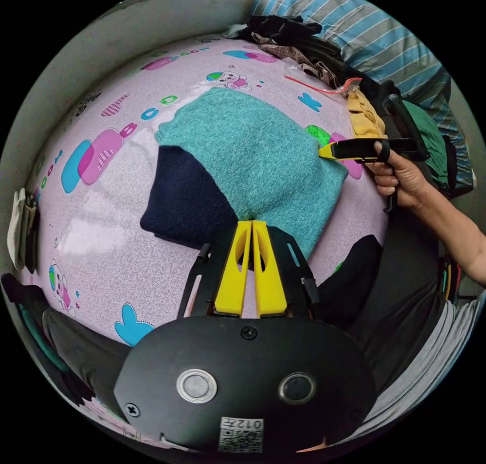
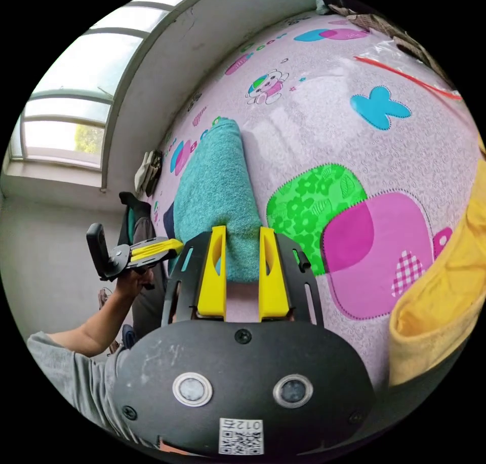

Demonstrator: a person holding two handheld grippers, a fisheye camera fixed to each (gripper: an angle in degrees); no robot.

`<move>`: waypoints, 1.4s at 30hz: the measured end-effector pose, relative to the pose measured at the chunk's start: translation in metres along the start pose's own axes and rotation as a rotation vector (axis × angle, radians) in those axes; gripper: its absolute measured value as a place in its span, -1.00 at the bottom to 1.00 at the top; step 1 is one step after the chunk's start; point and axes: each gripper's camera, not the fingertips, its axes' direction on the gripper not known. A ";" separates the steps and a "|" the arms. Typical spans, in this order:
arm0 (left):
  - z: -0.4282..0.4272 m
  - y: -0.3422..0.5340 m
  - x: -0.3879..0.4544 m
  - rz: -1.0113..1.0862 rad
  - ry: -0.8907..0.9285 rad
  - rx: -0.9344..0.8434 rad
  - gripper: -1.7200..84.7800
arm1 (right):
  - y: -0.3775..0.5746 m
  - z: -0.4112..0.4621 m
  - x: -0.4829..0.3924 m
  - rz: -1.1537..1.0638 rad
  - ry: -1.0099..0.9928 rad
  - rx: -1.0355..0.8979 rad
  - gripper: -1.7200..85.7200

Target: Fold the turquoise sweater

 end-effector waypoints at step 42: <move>-0.011 0.050 0.051 0.066 -0.118 0.126 -0.96 | 0.090 0.039 -0.144 -0.780 0.765 0.129 -0.98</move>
